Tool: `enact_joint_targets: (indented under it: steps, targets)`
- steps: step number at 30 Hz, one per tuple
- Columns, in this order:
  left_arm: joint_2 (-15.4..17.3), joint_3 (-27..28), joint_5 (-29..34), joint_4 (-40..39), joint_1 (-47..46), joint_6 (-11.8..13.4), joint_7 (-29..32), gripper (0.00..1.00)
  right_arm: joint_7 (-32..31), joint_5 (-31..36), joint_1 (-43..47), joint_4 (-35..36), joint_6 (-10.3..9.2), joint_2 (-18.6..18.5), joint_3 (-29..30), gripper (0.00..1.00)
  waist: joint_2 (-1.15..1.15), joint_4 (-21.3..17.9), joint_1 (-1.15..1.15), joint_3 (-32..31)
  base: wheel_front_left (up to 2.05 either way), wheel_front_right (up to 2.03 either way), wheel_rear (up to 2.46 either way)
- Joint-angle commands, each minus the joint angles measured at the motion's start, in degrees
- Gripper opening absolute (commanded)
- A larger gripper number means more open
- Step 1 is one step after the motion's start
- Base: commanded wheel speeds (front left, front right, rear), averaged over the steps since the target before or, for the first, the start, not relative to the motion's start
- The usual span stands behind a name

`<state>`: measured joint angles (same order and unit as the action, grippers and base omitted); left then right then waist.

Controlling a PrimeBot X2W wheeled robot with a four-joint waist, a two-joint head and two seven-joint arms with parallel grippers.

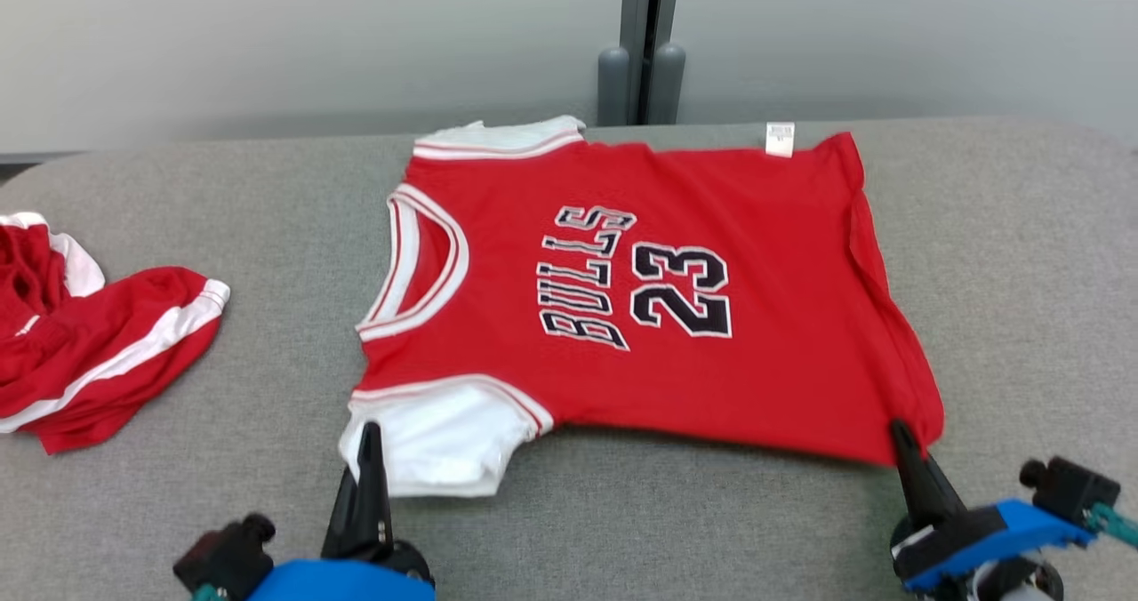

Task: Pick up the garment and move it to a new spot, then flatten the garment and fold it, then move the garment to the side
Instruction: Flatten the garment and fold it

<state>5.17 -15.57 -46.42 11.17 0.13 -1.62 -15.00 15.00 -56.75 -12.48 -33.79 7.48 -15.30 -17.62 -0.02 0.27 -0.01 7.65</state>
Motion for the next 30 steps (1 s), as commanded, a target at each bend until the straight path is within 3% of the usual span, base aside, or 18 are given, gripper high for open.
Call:
enact_joint_targets:
  steps: [1, 8, 14, 30]
  targets:
    - [0.0, 0.0, -0.3, -1.0, 1.7, 0.6, -0.2, 0.00, 0.2, 0.7, 2.4, 0.8, 0.03, -0.6, 0.8, 0.00, 0.02, -0.3, 0.01, -0.7, 0.00, 0.00, 0.00]
    - [0.5, -1.5, 0.0, -7.0, 10.0, 3.1, 1.4, 0.00, -0.9, 3.9, 12.6, 6.3, 0.03, -0.2, 4.8, 0.00, 0.02, -0.2, 0.01, -3.3, 0.00, 0.00, 0.00]
    - [1.3, -2.8, 0.6, -8.7, 11.7, 4.0, 3.1, 0.00, -5.4, 7.5, 16.2, 11.0, 0.03, 1.7, 9.2, 0.00, 0.02, -0.6, 0.01, -3.7, 0.00, 0.00, 0.00]
    - [3.5, -4.2, 1.9, -4.9, 1.6, 1.6, 6.4, 0.00, -19.1, 16.4, 14.0, 20.2, 0.03, 8.1, 19.0, 0.00, 0.02, -1.4, 0.01, -0.4, 0.00, 0.00, 0.00]
